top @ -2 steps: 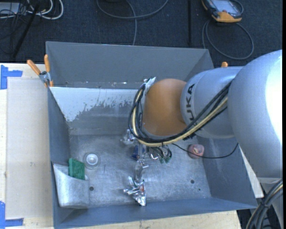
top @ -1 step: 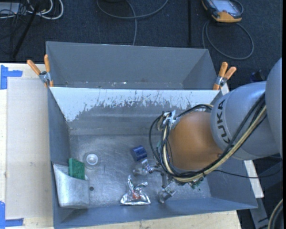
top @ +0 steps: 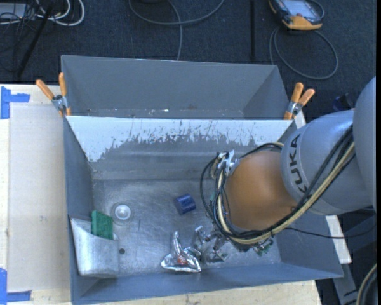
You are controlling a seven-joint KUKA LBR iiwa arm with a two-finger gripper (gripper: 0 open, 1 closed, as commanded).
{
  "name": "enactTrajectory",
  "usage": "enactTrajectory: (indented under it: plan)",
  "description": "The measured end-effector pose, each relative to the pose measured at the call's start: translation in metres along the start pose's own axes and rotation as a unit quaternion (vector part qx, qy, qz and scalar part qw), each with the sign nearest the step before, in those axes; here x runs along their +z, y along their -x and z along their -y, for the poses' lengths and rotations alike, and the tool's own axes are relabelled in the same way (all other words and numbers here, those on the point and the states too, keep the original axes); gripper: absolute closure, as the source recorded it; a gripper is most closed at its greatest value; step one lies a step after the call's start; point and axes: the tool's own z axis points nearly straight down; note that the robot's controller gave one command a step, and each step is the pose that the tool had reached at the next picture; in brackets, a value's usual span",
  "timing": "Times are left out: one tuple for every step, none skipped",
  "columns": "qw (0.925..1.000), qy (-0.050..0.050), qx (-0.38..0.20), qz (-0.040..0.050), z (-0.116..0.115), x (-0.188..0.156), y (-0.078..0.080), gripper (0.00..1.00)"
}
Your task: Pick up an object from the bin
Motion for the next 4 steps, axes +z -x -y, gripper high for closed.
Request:
enactTrajectory:
  plan:
    - [0.9999,-0.004,0.000,0.0139,0.001,-0.002,0.007,0.00]
    - [0.9976,-0.007,-0.068,0.0103,-0.035,-0.002,0.031,0.00]
    - [0.9977,-0.001,-0.067,0.0039,-0.038,-0.001,0.028,1.00]
    - [0.9957,0.000,-0.093,0.0023,-0.043,-0.123,0.045,1.00]
